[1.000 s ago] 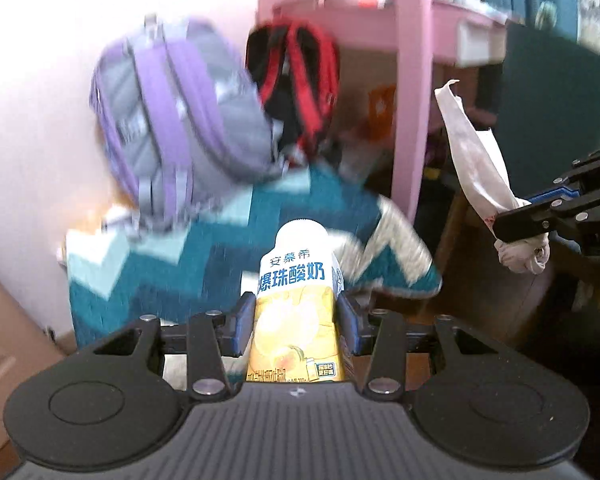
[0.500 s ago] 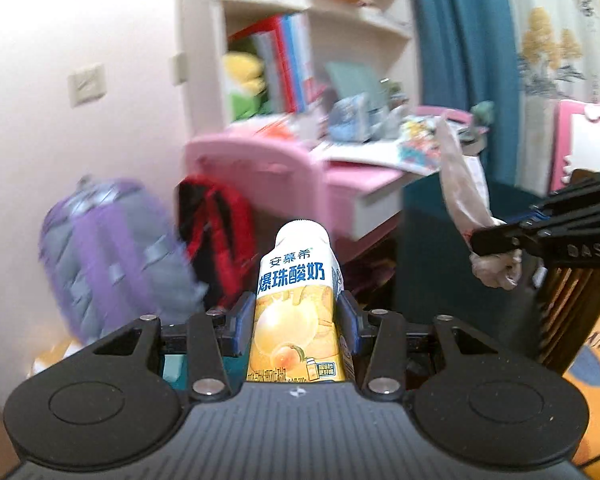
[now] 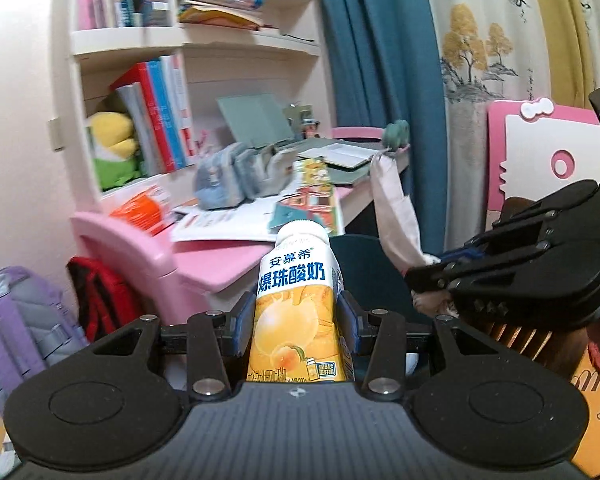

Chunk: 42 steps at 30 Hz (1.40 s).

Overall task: Collect trash
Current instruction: 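Carry the yogurt bottle in left tool while right carries tissue to the bin, then open both tools over the teal bin, dropping bottle and tissue inside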

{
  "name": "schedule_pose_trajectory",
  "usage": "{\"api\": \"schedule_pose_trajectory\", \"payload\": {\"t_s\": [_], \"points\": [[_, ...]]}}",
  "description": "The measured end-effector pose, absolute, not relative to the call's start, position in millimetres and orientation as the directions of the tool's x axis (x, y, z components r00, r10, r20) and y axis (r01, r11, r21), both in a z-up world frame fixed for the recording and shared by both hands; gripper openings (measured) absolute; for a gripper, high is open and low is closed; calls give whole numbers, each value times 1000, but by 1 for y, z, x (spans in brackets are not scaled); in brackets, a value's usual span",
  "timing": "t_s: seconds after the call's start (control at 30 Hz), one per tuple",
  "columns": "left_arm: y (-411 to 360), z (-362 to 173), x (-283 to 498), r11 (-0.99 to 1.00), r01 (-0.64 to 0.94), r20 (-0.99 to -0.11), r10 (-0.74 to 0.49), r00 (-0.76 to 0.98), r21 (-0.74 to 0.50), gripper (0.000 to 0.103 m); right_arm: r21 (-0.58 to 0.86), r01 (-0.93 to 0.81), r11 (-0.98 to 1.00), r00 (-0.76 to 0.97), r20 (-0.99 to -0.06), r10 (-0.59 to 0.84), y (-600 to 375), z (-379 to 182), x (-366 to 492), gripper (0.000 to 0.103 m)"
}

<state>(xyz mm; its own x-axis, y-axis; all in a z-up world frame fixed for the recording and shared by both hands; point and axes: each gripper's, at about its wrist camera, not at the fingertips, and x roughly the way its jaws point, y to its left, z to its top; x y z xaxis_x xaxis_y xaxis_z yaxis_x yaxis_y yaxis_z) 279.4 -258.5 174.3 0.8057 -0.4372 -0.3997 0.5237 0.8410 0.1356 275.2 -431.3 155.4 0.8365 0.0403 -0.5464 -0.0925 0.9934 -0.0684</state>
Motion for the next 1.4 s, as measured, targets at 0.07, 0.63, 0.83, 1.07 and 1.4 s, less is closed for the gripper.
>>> {"api": "schedule_pose_trajectory", "payload": {"t_s": [0.07,0.63,0.83,1.07,1.4], "points": [[-278,173,289,833,536,-411,-445,796,136,43,-70,-91,993,822,-569,36,-439,150,281,6],[-349,118,381,839,527,-592,-357,722,137,43,-53,-120,991,654,-755,39,-459,109,342,10],[-353,101,394,834,538,-646,-345,681,121,43,-42,-101,994,599,-801,27,-462,102,351,19],[-358,92,395,824,547,-683,-317,658,145,44,-40,-94,995,571,-821,21,-467,100,352,33],[-350,106,385,833,538,-650,-341,679,126,58,-72,-113,991,597,-802,10,-459,114,335,43]]}}
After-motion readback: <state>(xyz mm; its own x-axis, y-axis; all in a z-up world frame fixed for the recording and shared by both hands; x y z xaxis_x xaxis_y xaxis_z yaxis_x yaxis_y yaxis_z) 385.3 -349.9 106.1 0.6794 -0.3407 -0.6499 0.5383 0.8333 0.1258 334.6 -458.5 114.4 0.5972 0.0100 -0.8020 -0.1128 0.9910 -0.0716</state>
